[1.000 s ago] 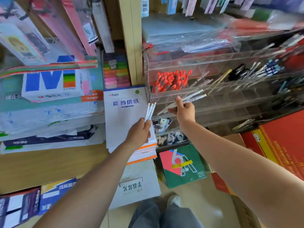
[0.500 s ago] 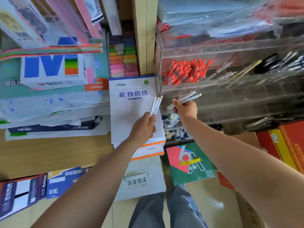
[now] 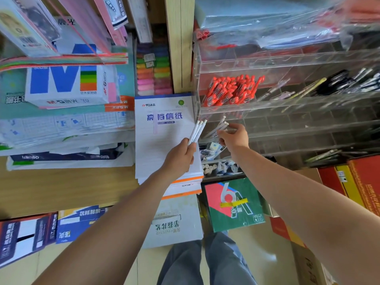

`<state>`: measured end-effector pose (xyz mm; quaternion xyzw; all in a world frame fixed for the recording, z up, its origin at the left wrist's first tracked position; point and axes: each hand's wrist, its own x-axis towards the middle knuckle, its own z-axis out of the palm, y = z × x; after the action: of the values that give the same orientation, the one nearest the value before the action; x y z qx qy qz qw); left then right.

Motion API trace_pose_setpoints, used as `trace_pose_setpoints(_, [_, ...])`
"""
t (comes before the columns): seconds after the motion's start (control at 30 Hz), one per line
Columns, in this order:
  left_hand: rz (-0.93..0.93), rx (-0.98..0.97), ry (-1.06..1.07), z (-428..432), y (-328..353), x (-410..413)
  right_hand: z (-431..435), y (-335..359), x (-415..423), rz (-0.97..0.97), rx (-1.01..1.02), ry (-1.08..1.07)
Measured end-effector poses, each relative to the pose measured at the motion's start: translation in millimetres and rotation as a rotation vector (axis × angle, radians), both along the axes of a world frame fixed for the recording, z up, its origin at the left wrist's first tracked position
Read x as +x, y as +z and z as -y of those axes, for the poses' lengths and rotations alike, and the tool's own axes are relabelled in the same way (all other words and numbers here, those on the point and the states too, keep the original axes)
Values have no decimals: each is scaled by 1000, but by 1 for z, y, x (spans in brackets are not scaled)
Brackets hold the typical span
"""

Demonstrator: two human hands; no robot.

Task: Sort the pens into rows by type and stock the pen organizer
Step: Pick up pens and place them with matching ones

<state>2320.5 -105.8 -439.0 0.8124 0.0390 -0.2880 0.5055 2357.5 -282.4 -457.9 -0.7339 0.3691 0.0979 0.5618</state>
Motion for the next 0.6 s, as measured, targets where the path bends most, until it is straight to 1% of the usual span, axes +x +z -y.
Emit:
trace_pose_setpoints(0.03, [-5,-9,4,2,1,0,2,2,-2,1,8,-17])
trace_pose_setpoints(0.13, [27,18,-32,8,0,1,8,11,-10,32,-74,-60])
trace_pose_setpoints(0.17, [33,14,-43,10,0,2,9,14,-13,52,-49,-54])
trace_pose_setpoints(0.23, [27,-11,-77,15,1,4,13,21,-18,81,150,18])
trace_pose_setpoints(0.3, [10,-24,-137,22,3,5,16,29,-20,60,367,157])
trace_pose_setpoints(0.33, [-2,-31,-167,25,5,5,17,33,-20,39,448,214])
trace_pose_setpoints(0.4, [-34,-62,-209,32,10,5,17,35,-19,15,560,261])
trace_pose_setpoints(0.5, [-54,-51,-237,39,16,6,21,33,-17,17,598,258])
trace_pose_setpoints(0.57, [-20,21,-249,40,18,8,23,34,-14,42,574,232])
trace_pose_setpoints(0.6, [25,86,-257,39,17,10,24,36,-12,62,538,202])
